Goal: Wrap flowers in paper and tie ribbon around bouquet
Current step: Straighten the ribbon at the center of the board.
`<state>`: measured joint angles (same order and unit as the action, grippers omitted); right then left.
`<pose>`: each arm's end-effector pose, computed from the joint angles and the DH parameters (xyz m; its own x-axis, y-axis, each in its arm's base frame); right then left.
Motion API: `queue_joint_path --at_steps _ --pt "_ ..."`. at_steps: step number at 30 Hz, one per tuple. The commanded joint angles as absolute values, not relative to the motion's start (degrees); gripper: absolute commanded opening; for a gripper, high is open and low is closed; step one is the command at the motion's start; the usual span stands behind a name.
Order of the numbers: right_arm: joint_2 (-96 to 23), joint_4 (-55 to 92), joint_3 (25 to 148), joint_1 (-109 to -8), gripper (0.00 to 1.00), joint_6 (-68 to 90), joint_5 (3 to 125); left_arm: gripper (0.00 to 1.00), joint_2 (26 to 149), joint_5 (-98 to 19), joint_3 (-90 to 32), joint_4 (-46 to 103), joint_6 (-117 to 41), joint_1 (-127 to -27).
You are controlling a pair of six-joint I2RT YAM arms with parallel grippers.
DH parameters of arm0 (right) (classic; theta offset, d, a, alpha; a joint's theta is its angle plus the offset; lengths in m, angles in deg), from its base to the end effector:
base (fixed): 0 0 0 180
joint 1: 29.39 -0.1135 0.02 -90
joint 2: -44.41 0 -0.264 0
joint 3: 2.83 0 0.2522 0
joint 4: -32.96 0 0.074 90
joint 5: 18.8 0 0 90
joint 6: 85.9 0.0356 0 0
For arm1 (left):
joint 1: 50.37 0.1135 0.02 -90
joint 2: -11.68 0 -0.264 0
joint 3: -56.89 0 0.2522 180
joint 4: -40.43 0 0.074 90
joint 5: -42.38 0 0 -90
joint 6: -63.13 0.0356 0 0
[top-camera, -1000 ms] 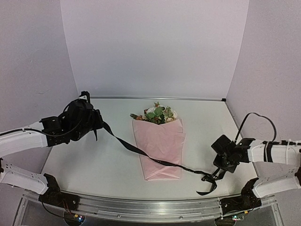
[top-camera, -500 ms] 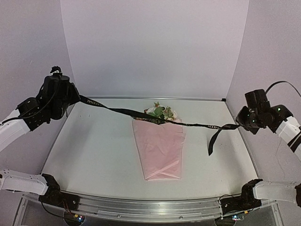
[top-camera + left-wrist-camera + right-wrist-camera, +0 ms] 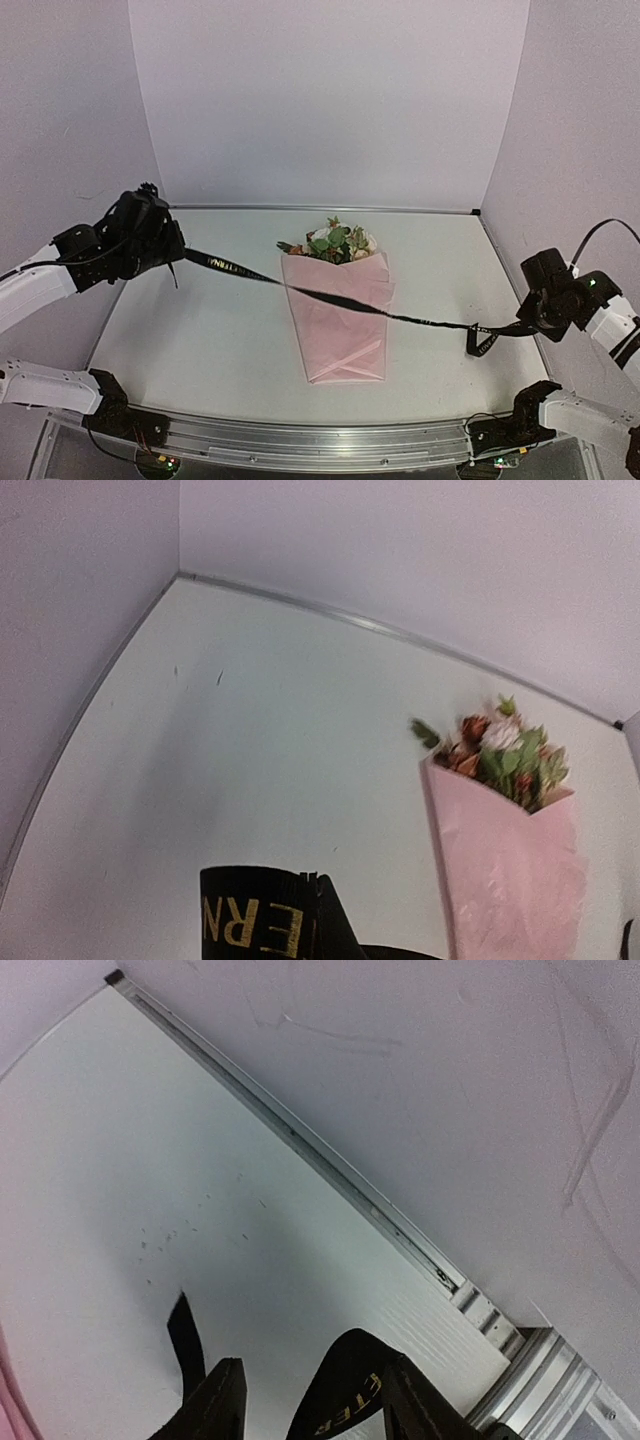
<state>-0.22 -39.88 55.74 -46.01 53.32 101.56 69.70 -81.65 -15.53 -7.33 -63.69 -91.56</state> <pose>0.1307 0.0202 0.2701 -0.5334 0.5227 -0.6651 0.6235 0.7743 0.1085 0.1718 -0.1239 0.3432 -0.4476 -0.2683 -0.8530 -0.0927 0.9627 -0.2542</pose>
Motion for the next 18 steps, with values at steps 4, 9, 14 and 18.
queue_joint_path --at_steps 4,9,14,18 --pt "-1.70 -41.38 51.35 -45.70 0.77 57.26 95.09 0.00 69.11 -84.06 -5.55 -18.80 -78.90 -90.58" --pt "-2.99 -40.78 49.87 -45.71 0.95 56.63 91.68 0.00 68.88 -84.89 -4.13 -20.69 -81.28 -87.93" --pt "-6.97 -40.49 51.96 -45.15 0.98 53.08 85.16 0.00 68.02 -83.52 -3.25 -19.16 -79.53 -85.34" --pt "-12.51 -41.20 55.95 -45.03 0.98 49.19 78.86 0.00 68.51 -84.55 -3.30 -19.84 -79.27 -84.55"
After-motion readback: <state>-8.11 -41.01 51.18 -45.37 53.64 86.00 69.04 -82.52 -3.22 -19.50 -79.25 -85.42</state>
